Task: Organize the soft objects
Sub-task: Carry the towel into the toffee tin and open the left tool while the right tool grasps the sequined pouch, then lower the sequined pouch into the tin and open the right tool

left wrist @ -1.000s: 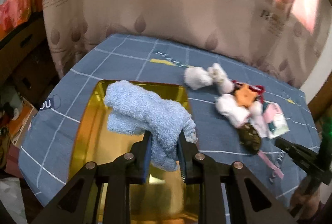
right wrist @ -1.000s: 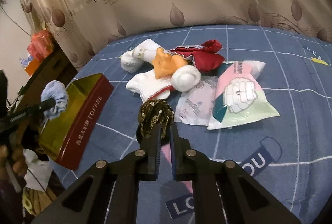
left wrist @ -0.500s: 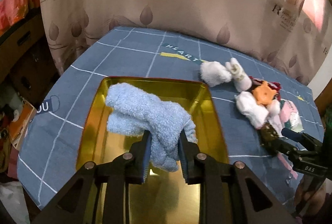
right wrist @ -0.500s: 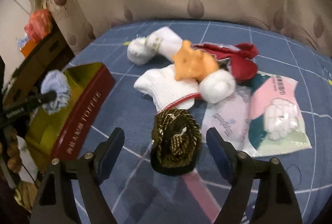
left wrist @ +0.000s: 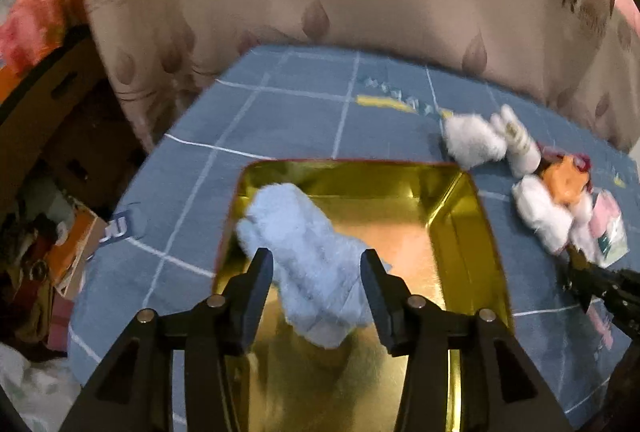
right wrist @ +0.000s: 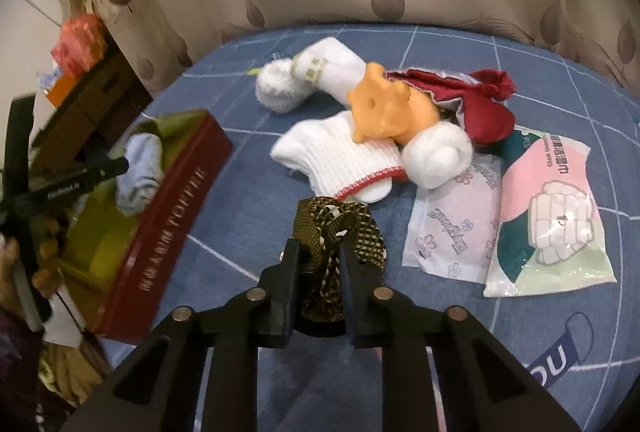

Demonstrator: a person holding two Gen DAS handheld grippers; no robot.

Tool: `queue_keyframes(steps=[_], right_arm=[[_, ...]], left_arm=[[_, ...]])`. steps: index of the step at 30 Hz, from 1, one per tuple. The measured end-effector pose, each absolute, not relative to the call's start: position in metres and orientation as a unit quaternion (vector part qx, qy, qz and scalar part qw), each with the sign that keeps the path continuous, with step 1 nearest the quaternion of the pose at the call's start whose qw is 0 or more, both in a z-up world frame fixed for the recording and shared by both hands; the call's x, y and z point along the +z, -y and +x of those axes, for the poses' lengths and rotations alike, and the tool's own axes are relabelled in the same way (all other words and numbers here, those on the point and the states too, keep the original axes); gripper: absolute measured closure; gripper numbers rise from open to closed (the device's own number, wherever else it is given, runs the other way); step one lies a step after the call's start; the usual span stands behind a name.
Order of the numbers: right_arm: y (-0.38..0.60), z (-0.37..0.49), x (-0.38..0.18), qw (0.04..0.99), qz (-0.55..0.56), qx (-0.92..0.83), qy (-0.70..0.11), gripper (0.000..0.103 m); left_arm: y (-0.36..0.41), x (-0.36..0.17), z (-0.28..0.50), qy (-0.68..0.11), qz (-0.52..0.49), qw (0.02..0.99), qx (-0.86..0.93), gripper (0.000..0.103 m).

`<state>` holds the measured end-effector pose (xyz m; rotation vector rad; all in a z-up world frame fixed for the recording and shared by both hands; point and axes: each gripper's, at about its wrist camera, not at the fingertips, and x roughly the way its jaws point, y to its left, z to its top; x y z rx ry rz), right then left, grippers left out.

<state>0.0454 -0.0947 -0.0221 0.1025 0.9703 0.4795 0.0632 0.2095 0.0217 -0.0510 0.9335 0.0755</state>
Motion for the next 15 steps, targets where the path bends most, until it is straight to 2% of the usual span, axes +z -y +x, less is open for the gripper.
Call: queue_keyframes(steps=[4,9,15], right_arm=[[0.088,0.04,0.0,0.854,0.07,0.252,-0.45,0.085],[0.059,0.04,0.035,0.847,0.079,0.301,-0.431,0.085],[-0.013,0.06,0.049,0.832,0.047,0.349,-0.429,0.085]], left_arm=[[-0.214,0.042,0.025,-0.431,-0.065,0.898,0.054,0.048],[-0.216,0.057,-0.038,-0.427,-0.13,0.892,0.074,0.047],[-0.207,0.064,-0.093,-0.403,-0.121,0.899,0.118,0.045]])
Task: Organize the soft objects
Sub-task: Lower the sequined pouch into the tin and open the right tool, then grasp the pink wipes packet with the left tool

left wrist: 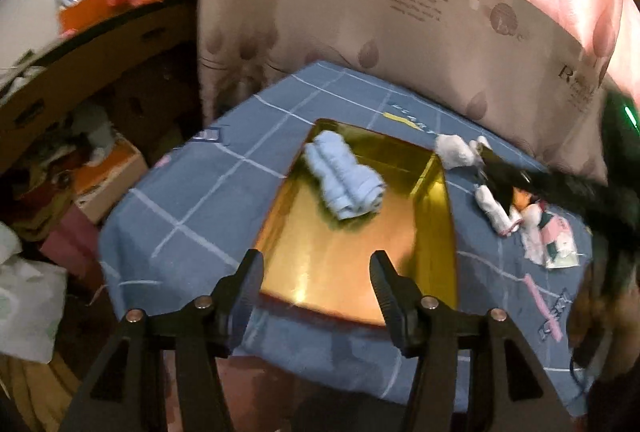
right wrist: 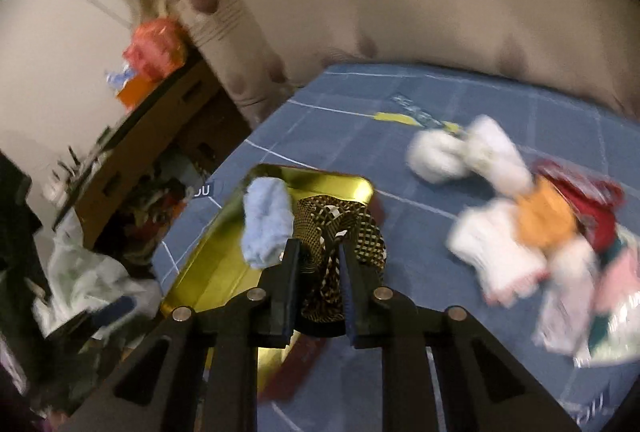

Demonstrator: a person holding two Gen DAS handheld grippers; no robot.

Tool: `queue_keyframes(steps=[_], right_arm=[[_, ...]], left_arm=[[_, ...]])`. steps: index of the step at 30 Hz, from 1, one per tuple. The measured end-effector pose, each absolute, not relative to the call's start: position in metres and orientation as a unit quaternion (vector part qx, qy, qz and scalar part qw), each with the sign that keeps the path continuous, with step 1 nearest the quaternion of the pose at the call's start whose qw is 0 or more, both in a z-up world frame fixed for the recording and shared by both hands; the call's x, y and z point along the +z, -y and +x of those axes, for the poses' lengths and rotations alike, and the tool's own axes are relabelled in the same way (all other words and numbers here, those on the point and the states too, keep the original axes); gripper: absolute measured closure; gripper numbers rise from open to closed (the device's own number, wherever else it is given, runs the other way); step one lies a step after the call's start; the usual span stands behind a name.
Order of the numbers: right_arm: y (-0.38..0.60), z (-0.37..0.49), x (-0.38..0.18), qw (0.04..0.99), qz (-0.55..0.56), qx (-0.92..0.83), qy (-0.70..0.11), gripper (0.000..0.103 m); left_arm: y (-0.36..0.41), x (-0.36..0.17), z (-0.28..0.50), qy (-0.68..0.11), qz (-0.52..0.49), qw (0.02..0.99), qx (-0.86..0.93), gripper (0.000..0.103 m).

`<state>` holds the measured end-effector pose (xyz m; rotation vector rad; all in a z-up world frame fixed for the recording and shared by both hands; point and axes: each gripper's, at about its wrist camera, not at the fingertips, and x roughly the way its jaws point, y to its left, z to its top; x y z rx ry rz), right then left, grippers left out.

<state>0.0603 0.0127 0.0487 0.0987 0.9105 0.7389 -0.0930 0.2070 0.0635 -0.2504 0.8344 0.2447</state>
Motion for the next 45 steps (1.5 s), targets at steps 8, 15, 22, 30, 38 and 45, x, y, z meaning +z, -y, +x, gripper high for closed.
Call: queue_keyframes(steps=[8,15,22,30,38,45], right_arm=[[-0.099,0.1,0.017,0.807,0.008,0.36,-0.469,0.085],[-0.131,0.119,-0.004,0.808,-0.034,0.335,-0.483,0.081],[-0.113,0.116,0.006,0.826,0.005,0.332,-0.456,0.037],[-0.003,0.057,0.03,0.866,0.064,0.321,-0.378,0.026],[0.174,-0.012,0.002,0.931,-0.028,0.104,-0.348,0.005],[0.307,-0.007,-0.024,0.929,-0.022,-0.041,-0.368,0.005]], left_arm=[[-0.207,0.053,-0.095,-0.398,-0.085,0.903,0.138,0.044],[-0.213,0.038,-0.089,-0.419,-0.09,0.893,0.137,0.044],[-0.212,0.034,-0.086,-0.425,-0.083,0.891,0.135,0.043],[-0.198,0.035,-0.089,-0.419,-0.064,0.897,0.125,0.043],[-0.152,0.035,-0.094,-0.415,-0.003,0.907,0.072,0.043],[-0.084,0.043,-0.092,-0.425,0.0,0.904,-0.044,0.043]])
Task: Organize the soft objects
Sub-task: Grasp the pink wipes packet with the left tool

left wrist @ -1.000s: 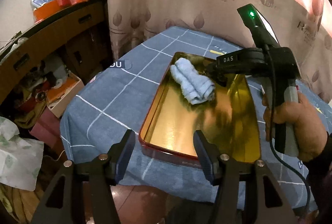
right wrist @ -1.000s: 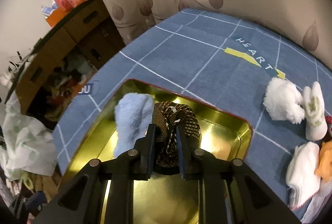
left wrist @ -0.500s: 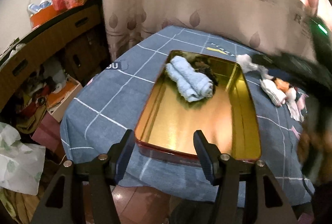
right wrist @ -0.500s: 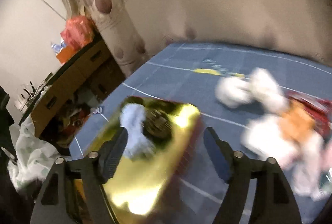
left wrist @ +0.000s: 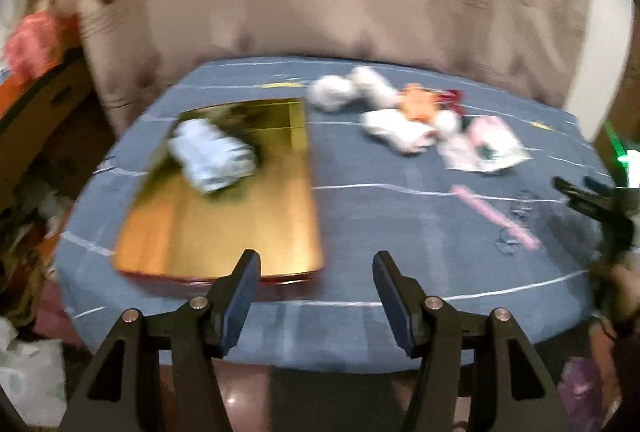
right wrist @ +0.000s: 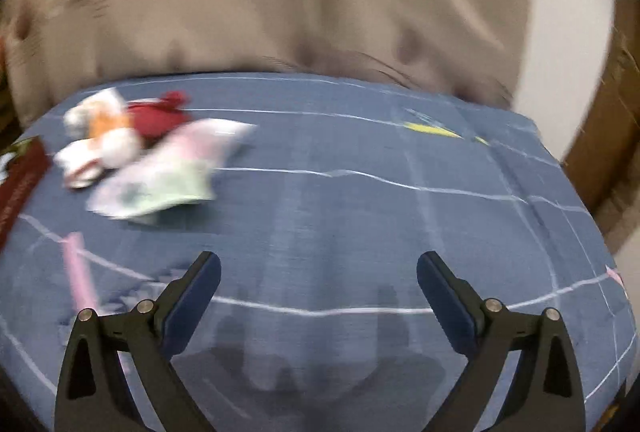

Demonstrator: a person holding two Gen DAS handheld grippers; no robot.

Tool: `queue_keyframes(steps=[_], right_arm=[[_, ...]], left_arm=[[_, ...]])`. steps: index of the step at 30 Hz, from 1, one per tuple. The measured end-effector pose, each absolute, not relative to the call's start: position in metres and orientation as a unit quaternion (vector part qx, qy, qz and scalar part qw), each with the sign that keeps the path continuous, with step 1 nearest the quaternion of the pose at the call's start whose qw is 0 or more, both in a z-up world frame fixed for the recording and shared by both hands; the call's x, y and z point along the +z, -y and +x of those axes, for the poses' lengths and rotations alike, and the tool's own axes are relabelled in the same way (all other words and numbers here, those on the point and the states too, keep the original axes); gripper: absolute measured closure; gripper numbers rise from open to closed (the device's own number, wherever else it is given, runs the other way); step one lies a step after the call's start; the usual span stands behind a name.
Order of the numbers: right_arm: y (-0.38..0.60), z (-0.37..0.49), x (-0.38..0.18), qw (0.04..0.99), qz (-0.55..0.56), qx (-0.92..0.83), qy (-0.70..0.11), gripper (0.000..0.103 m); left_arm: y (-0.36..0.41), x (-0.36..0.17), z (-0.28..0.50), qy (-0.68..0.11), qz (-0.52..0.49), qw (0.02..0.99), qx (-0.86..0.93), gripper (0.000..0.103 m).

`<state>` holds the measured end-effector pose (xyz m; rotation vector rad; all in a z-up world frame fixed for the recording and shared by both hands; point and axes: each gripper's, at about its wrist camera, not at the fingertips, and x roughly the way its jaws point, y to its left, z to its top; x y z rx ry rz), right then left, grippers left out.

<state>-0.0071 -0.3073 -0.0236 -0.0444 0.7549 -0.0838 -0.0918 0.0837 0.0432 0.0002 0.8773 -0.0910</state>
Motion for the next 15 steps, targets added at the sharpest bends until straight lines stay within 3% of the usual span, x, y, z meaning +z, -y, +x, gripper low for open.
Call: queue_keyframes(steps=[5,15], right_arm=[[0.358,0.0,-0.029,0.916,0.106,-0.032,-0.385,0.005],[0.348,-0.007,-0.023,0.926,0.113,0.005,-0.36,0.004]], left_arm=[[-0.025,0.05,-0.069,-0.43,-0.007,0.895,-0.114,0.043],[0.088,0.059,0.034,-0.484,-0.036,0.843,-0.234,0.043]])
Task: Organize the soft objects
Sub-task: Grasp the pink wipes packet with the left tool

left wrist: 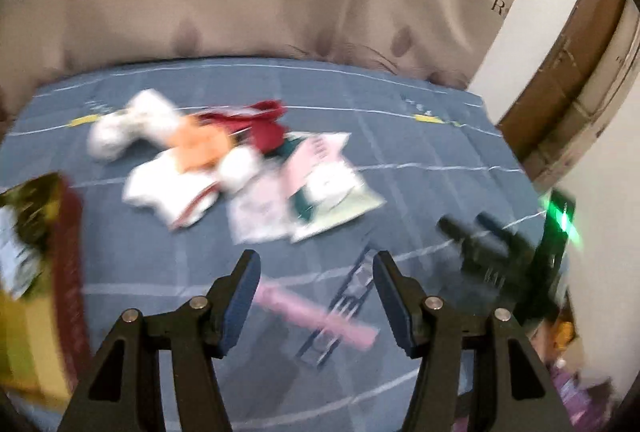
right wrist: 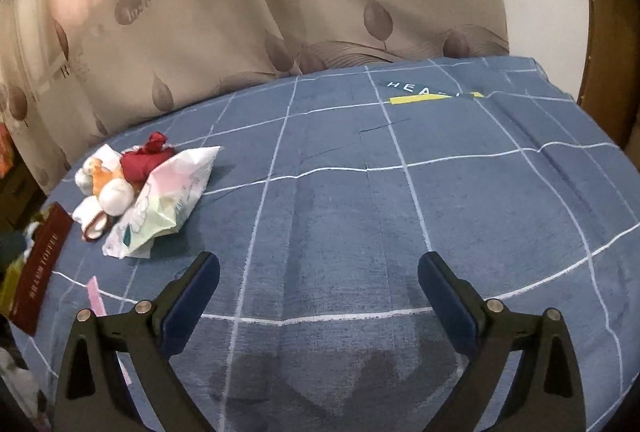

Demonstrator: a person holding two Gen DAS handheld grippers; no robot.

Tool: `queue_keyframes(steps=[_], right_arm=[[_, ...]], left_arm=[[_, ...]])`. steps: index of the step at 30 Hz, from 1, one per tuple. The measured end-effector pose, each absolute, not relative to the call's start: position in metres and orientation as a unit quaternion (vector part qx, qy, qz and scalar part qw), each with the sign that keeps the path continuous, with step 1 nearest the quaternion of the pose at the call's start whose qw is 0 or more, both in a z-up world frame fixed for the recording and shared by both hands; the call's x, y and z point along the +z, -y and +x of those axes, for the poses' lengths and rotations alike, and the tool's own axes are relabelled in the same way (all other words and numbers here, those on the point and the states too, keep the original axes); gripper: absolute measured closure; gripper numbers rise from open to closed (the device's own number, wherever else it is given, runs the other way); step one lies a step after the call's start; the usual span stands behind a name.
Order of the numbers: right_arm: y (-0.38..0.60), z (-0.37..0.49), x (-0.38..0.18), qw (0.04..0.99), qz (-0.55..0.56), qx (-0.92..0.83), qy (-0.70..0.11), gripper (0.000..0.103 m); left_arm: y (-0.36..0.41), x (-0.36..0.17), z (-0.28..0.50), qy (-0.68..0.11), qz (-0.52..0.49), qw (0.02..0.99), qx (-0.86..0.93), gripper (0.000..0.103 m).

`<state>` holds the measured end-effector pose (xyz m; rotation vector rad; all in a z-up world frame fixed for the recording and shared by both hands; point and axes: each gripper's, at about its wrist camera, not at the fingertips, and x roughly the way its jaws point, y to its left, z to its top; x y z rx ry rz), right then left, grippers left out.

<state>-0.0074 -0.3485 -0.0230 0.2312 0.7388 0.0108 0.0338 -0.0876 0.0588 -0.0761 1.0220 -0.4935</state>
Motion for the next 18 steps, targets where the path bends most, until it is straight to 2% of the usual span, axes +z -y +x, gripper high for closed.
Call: queue_keyframes(steps=[9,16,18], right_arm=[[0.347,-0.008,-0.023,0.927,0.118,0.04,-0.355,0.004],[0.348,-0.011,-0.022,0.927,0.124,0.054,-0.349,0.003],[0.348,-0.011,-0.022,0.927,0.124,0.055,-0.348,0.003]], left_arm=[[0.147,0.028,0.126,-0.536,-0.026,0.811,-0.233,0.043],[0.154,0.001,0.151,-0.564,-0.035,0.799,-0.206,0.043],[0.158,-0.005,0.155,-0.565,-0.017,0.802,-0.192,0.04]])
